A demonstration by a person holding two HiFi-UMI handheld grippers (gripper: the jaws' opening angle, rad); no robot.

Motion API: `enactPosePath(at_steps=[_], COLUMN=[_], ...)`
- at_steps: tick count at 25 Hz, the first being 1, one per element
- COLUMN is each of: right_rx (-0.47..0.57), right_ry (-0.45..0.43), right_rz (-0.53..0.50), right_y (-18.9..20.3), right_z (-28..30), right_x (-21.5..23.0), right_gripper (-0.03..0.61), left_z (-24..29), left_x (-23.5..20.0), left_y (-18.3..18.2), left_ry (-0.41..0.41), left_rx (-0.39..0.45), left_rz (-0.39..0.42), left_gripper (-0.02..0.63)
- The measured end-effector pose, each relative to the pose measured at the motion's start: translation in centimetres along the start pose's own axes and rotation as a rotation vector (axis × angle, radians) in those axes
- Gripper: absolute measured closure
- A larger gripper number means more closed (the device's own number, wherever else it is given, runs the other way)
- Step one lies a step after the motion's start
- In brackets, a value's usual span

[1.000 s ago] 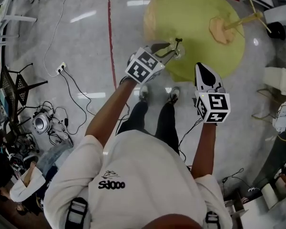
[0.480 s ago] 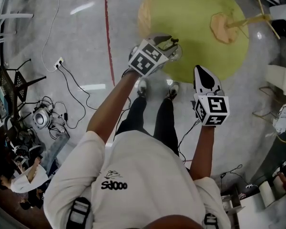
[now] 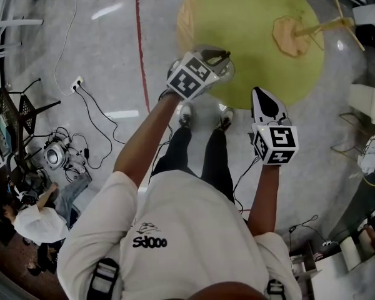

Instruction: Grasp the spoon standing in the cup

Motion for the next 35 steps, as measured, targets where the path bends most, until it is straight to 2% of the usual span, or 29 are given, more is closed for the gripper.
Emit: enactPosePath(at_steps=[8, 16, 20, 25, 35], right_rx=[0.048, 0.125, 0.187, 0.269, 0.422], right_ry=[0.002, -0.019, -0.028, -0.011, 0.032], right_rz=[-0.024, -0.074, -0.14, -0.226, -0.372], right_y=[-2.1, -5.8, -8.8, -12.4, -17.7], right_z=[-2.0, -4.5, -5.6, -8.2, -12.4], right_x=[0.7, -0.5, -1.0, -3.2, -7.2], right_gripper=[0.557, 0.557, 0.557, 0.557, 0.557], left_z=[-2.5, -8.7, -12.3, -17.0, -24.0], left_x=[1.2, 3.3, 4.5, 6.1, 8.3], left_y=[-1.5, -3.8, -5.8, -7.6, -10.5], left_ry=[-0.035, -0.13, -0.207, -0.264, -0.34], left_rx=[0.051, 0.182, 0.276, 0.374, 0.497], left_rz=[-0.017, 0.008, 0.04, 0.076, 0.182], left_gripper=[0.549, 0.551, 0.551, 0.551, 0.551])
Point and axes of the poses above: the fingertips, and each gripper's own axes: z forward along the fingers, x to its right, y out of its underside, the point moved 8 cm from there along -z, backward along the fingers, and after that the axes turned 6 degrees about y, right-handed, at the moved point
